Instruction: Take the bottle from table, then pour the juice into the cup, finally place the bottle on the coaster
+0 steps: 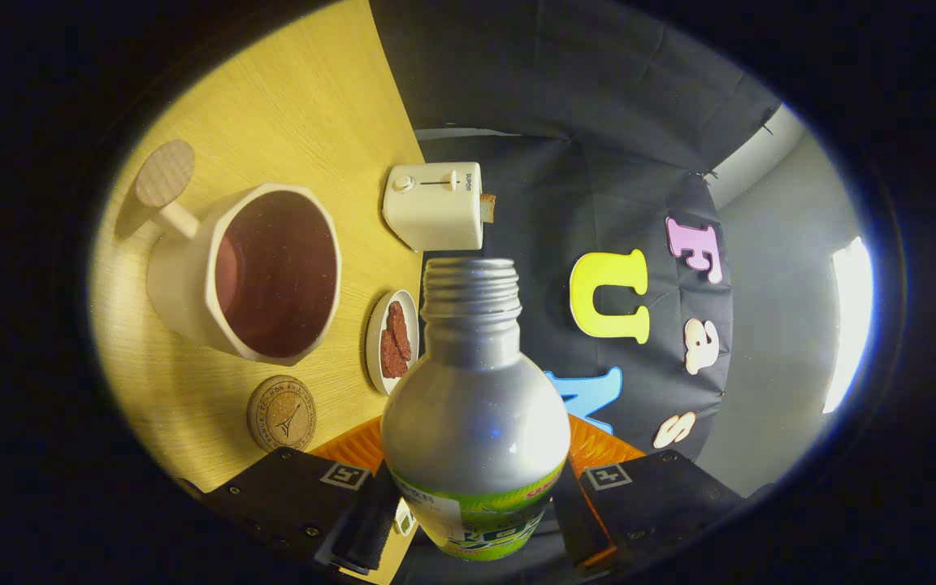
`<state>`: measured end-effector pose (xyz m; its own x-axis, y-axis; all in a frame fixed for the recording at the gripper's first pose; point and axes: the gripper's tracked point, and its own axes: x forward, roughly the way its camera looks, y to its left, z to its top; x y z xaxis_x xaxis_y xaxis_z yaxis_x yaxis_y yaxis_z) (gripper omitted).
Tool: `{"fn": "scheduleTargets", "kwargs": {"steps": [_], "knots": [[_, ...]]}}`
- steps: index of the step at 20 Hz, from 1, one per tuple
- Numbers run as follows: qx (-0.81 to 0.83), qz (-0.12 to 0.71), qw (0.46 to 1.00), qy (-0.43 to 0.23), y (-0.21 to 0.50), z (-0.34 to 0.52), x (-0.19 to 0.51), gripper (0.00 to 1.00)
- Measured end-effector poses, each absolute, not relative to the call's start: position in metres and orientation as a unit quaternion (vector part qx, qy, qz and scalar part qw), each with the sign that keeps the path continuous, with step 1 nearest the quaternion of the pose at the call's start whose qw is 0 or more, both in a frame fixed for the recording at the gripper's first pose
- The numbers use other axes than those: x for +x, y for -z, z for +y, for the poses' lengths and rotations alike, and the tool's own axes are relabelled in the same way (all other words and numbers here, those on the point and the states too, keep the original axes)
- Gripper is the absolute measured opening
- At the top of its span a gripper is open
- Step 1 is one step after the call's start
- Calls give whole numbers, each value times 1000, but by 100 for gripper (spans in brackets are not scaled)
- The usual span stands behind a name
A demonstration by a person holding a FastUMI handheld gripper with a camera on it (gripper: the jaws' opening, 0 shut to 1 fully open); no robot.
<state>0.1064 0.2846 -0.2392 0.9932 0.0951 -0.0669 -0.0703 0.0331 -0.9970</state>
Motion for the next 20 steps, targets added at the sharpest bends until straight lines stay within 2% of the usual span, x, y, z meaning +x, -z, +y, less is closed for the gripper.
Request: {"fn": "scheduleTargets", "kwargs": {"steps": [6,11,20], "knots": [[-621,33,781,-54,241,273,114,81],[-544,36,837,-36,232,266,117,81],[-343,51,936,-64,228,262,117,81]]}}
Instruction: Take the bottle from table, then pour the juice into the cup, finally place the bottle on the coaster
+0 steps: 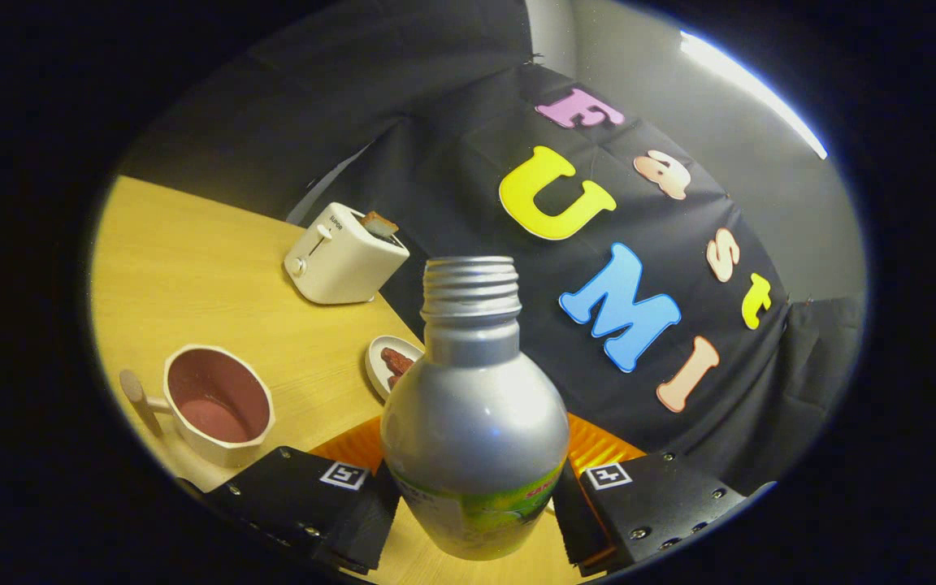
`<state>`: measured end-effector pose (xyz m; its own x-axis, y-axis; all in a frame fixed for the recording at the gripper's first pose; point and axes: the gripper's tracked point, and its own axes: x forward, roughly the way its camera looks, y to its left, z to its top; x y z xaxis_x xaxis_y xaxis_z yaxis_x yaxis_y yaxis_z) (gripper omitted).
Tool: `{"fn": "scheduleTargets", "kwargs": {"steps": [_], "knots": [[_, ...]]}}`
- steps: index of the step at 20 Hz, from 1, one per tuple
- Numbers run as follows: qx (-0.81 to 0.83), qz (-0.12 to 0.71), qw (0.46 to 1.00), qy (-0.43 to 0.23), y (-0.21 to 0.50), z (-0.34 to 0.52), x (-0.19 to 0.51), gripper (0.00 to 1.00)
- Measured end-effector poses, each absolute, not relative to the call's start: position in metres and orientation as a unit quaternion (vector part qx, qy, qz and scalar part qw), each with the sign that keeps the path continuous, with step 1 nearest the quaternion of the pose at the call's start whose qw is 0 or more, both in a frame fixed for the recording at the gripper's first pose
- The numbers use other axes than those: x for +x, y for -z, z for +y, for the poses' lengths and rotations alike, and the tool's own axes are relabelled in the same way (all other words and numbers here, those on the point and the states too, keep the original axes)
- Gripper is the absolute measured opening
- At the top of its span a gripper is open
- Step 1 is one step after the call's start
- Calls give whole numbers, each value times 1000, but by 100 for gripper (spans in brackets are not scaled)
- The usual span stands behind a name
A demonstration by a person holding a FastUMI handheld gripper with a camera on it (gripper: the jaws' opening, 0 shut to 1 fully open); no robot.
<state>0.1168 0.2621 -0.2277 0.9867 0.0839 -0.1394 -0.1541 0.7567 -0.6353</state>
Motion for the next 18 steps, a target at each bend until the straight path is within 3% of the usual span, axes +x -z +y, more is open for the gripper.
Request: {"fn": "scheduleTargets", "kwargs": {"steps": [8,18], "knots": [[-94,45,987,-122,211,269,98,81],[-57,53,988,-135,205,270,103,81]]}}
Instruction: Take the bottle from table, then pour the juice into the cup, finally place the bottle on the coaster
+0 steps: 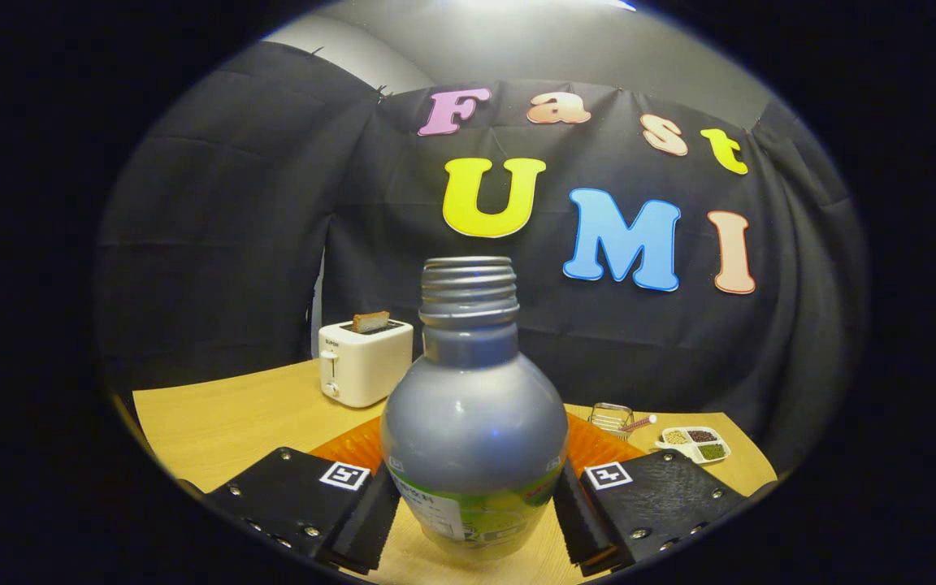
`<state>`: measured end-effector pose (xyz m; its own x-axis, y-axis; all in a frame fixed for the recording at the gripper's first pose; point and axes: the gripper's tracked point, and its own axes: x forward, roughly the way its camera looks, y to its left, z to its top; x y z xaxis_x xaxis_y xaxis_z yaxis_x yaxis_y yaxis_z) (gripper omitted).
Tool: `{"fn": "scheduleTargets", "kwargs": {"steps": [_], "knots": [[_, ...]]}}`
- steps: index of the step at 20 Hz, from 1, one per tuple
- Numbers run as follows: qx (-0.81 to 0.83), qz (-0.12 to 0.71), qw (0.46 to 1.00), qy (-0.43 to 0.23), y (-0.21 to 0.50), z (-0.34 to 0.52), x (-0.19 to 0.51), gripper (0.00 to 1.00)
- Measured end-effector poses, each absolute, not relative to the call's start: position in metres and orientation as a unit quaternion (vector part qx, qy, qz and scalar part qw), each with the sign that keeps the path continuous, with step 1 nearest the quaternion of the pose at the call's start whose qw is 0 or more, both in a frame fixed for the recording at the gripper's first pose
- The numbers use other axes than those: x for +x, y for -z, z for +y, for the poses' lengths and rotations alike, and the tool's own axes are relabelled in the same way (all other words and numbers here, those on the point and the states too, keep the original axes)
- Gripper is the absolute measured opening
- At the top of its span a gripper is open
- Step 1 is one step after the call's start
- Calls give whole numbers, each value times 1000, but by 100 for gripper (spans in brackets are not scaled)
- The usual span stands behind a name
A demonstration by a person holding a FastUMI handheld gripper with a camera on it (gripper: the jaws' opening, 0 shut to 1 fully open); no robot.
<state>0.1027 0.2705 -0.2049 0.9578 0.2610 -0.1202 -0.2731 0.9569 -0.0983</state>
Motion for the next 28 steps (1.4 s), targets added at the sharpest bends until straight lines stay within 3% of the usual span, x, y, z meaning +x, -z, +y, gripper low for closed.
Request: {"fn": "scheduleTargets", "kwargs": {"steps": [28], "knots": [[1,103,990,-98,303,276,182,81]]}}
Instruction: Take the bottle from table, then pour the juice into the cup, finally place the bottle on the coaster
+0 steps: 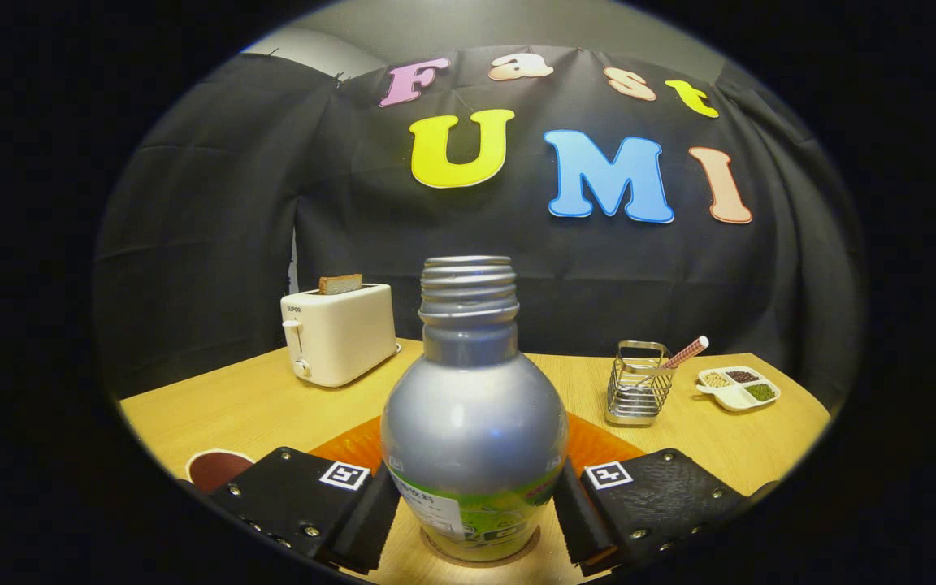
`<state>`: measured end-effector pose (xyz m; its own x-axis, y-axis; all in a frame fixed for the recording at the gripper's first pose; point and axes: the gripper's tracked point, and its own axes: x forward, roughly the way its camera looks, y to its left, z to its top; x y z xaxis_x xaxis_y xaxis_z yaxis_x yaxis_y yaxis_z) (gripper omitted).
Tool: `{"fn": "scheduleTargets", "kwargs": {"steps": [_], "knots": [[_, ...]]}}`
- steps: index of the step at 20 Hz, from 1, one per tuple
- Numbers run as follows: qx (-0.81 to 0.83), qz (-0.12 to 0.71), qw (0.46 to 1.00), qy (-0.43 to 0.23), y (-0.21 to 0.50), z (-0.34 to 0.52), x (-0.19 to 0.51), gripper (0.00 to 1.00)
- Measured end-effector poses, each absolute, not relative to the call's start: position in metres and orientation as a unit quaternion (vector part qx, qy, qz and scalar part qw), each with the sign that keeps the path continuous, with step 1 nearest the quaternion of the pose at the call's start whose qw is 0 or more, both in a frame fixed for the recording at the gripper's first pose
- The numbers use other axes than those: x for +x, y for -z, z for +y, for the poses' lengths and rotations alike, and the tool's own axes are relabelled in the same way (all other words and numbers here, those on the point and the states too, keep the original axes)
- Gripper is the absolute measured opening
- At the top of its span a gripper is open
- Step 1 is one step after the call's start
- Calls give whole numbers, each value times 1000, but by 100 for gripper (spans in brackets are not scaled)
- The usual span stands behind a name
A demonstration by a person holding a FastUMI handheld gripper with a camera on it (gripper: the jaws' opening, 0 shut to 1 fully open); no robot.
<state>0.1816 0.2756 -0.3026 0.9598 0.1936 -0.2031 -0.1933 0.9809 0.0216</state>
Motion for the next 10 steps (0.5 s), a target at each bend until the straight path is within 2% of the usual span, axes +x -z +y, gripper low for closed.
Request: {"fn": "scheduleTargets", "kwargs": {"steps": [10], "knots": [[6,102,990,-95,320,282,186,81]]}}
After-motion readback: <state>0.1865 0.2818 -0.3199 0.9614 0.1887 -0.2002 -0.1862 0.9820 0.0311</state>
